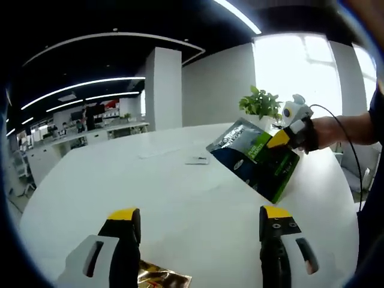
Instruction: Arrange the skincare products in the storage area until every visible bottle or jar stands upright without overlapping.
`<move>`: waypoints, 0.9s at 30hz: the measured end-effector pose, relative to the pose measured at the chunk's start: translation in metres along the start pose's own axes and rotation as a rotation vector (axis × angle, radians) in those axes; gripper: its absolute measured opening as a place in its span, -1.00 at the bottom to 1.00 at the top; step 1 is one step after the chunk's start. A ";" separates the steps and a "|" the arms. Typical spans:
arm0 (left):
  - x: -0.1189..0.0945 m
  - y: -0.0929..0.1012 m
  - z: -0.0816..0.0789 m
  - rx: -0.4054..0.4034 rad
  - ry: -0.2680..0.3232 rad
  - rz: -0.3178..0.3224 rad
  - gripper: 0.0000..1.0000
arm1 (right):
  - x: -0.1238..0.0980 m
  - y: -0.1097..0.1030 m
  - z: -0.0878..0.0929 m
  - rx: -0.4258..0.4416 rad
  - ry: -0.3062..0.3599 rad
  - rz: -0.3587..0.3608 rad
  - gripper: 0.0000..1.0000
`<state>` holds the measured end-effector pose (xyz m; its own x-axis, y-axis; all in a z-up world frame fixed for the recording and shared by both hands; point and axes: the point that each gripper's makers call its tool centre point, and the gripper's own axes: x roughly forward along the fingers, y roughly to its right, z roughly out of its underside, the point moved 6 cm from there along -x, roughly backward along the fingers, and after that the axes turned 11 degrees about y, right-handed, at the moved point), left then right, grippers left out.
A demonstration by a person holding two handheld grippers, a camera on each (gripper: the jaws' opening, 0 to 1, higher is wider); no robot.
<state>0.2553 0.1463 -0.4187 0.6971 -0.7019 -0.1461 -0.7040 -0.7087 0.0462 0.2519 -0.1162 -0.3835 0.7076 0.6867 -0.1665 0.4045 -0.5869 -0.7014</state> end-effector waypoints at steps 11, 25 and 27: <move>0.007 0.017 -0.005 -0.014 0.026 0.036 0.65 | -0.038 -0.005 -0.011 -0.029 0.052 0.042 -1.00; 0.019 0.041 -0.007 -0.011 0.020 0.100 0.79 | -0.090 0.008 -0.023 -0.052 0.110 0.096 -1.00; 0.021 0.045 -0.008 -0.011 0.017 0.099 0.87 | -0.096 0.009 -0.024 -0.054 0.116 0.099 -1.00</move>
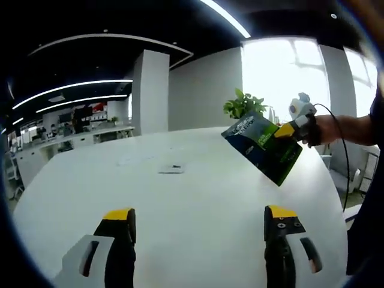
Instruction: Arrange the skincare products in the storage area until every visible bottle or jar stands upright without overlapping.
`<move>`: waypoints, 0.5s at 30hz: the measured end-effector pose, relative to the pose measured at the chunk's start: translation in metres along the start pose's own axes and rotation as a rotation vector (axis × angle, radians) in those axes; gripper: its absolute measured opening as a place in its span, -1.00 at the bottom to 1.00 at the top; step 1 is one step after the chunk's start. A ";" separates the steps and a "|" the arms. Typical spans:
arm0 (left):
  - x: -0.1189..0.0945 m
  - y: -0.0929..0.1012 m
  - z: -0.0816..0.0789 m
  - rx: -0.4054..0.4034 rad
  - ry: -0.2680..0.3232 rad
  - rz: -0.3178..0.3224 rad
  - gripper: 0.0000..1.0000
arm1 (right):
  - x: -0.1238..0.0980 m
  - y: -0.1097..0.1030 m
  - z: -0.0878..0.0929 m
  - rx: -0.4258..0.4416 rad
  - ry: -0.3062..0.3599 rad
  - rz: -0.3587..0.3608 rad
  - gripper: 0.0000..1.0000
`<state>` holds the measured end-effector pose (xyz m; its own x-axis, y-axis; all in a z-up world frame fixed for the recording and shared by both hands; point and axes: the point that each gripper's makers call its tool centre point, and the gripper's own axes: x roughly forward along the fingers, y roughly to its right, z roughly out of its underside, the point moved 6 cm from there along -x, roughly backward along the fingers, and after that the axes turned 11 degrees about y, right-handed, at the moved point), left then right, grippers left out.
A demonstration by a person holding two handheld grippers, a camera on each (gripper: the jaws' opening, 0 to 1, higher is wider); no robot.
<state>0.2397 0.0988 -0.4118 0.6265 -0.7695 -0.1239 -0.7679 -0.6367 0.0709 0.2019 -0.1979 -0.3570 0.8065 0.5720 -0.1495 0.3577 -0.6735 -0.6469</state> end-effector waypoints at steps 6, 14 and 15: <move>0.006 0.012 -0.004 0.010 0.007 0.019 0.99 | -0.015 0.002 -0.005 -0.004 0.020 0.004 -1.00; 0.010 0.029 -0.006 -0.001 0.006 0.065 0.99 | -0.038 0.004 -0.010 -0.008 0.046 0.019 -1.00; 0.011 0.031 -0.007 -0.005 0.012 0.072 0.99 | -0.039 0.004 -0.010 -0.007 0.049 0.021 -1.00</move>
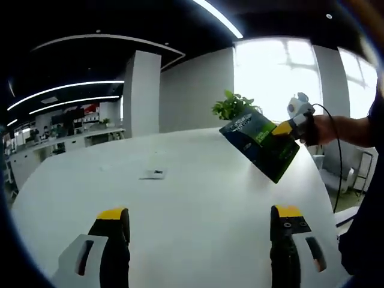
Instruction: Arrange the skincare products in the storage area until every visible bottle or jar stands upright without overlapping.
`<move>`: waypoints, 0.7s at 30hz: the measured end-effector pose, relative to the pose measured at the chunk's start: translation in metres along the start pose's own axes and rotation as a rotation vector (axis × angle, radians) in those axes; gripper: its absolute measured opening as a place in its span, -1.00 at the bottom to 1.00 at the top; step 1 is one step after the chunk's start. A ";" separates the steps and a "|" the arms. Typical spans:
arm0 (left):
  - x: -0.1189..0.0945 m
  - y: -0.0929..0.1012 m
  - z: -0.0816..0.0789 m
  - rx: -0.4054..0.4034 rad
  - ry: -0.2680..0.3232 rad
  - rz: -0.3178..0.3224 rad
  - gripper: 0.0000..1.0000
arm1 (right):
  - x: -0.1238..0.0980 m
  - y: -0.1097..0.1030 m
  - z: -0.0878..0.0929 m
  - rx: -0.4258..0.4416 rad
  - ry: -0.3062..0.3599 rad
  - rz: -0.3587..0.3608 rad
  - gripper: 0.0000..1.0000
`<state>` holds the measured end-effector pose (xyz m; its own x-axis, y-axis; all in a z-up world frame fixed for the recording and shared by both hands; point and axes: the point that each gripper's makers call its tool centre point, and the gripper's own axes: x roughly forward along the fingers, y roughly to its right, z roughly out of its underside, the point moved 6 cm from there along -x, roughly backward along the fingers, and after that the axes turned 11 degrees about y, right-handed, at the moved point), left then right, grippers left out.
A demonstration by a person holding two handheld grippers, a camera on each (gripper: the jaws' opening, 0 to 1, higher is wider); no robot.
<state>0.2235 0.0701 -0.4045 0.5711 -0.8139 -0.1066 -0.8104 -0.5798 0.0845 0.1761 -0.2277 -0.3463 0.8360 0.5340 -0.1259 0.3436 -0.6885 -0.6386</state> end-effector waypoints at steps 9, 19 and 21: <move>0.018 0.020 -0.004 -0.091 0.039 0.076 0.99 | -0.017 -0.002 -0.004 0.001 0.032 0.010 -1.00; 0.044 0.052 -0.006 -0.278 0.070 0.200 0.99 | -0.031 0.006 -0.002 0.014 0.044 0.028 -1.00; 0.047 0.056 -0.007 -0.303 0.074 0.210 0.99 | -0.033 0.007 -0.003 0.018 0.050 0.029 -1.00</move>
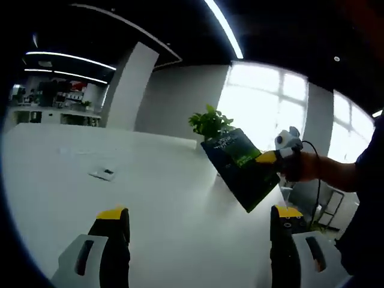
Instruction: Arrange the skincare products in the storage area until every visible bottle or jar stands upright without overlapping.
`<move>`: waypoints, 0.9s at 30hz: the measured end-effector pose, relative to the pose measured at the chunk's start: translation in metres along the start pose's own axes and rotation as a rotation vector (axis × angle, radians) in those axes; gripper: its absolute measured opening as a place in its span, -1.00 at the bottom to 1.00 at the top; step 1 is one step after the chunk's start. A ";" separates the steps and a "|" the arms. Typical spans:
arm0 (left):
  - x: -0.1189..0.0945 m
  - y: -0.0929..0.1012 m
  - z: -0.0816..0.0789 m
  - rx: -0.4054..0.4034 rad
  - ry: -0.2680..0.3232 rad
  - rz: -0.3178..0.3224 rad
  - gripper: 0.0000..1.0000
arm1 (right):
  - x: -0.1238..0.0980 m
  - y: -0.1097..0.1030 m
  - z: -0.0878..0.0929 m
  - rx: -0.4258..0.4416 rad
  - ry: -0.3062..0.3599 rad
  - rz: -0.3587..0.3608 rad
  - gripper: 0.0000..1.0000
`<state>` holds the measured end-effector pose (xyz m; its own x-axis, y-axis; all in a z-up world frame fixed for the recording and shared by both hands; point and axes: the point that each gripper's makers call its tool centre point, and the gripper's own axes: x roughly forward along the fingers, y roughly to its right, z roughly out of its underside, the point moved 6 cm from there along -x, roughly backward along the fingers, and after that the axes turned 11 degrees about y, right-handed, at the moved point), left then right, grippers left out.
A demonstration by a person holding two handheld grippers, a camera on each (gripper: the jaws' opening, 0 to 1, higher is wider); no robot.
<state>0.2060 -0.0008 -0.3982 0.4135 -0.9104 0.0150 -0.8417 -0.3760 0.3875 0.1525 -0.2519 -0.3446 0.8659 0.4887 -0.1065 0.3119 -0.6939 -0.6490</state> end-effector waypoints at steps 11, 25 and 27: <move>0.025 0.023 0.000 -0.184 0.063 0.097 0.99 | -0.011 0.006 -0.002 0.021 0.011 -0.009 -1.00; 0.066 0.042 0.007 -0.324 0.060 0.184 0.99 | -0.017 0.014 -0.005 0.055 0.017 -0.047 -1.00; 0.071 0.043 0.007 -0.330 0.058 0.185 0.99 | -0.019 0.013 -0.006 0.058 0.020 -0.052 -1.00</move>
<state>0.1965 -0.0831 -0.3870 0.2922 -0.9427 0.1612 -0.7507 -0.1216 0.6494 0.1429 -0.2734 -0.3466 0.8570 0.5122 -0.0563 0.3342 -0.6356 -0.6959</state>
